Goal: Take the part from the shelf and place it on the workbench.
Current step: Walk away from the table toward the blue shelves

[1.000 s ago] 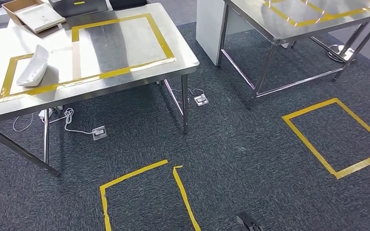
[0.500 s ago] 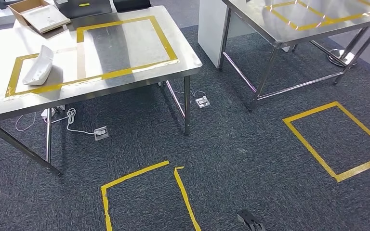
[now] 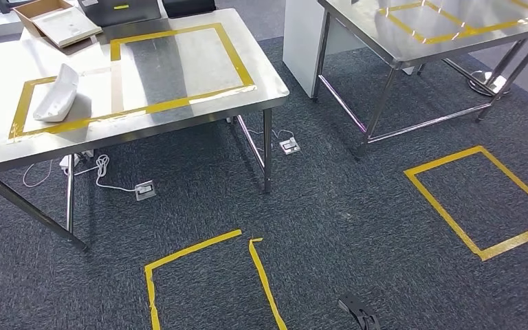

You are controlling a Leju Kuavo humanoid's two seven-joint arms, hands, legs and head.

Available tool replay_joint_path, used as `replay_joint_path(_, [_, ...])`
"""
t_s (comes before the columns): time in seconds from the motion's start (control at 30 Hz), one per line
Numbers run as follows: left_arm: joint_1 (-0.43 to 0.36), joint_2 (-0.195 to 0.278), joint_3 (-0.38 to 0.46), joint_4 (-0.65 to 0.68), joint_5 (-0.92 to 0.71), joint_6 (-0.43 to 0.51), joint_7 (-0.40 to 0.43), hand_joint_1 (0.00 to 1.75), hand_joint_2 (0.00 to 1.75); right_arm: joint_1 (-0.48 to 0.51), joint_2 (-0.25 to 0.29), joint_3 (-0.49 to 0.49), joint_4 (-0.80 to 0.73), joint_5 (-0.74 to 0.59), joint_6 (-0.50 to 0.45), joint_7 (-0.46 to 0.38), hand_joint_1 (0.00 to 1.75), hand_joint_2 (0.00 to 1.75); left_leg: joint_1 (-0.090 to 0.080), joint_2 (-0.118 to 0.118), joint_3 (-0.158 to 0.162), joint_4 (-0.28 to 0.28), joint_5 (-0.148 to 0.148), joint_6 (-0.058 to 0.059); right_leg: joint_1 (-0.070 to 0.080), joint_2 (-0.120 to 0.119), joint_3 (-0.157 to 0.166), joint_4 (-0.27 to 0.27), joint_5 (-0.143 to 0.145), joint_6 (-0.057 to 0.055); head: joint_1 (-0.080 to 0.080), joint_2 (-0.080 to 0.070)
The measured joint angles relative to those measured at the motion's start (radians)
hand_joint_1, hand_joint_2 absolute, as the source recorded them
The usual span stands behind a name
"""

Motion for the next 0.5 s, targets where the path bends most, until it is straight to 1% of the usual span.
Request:
replay_joint_path(0.03, [0.004,-0.001,0.0,-0.005,0.001,-0.004,-0.005,0.0,1.31,0.005,-0.001,0.026,-0.004,-0.026,0.0,-0.003,0.0,1.75,0.0,0.0,0.0,0.0,0.0,0.0,0.0,0.0,0.0,0.0,0.0,0.0,0.0,0.0])
replay_joint_path(0.13, [0.017,-0.006,0.0,-0.02,0.003,-0.018,-0.022,0.0,0.0,0.02,-0.006,0.106,-0.017,-0.108,0.0,-0.014,0.0,0.44,0.0,0.0,0.0,0.0,0.0,0.0,0.0,0.0,0.0,0.0,0.0,0.0,0.0,0.0])
replay_joint_path(0.17, [0.021,-0.007,0.0,-0.026,0.005,-0.023,-0.027,0.0,0.0,0.025,-0.007,0.132,-0.021,-0.135,0.0,-0.018,0.0,0.0,0.0,0.0,0.0,0.0,0.0,0.0,0.0,0.0,0.0,0.0,0.0,0.0,0.0,0.0])
replay_joint_path(0.5, [0.063,-0.022,0.0,-0.075,0.011,-0.067,-0.08,0.0,0.0,0.073,-0.02,0.394,-0.063,-0.401,0.0,-0.053,0.0,0.0,0.0,0.0,0.0,0.0,0.0,0.0,0.0,0.0,0.0,0.0,0.0,0.0,0.0,0.0])
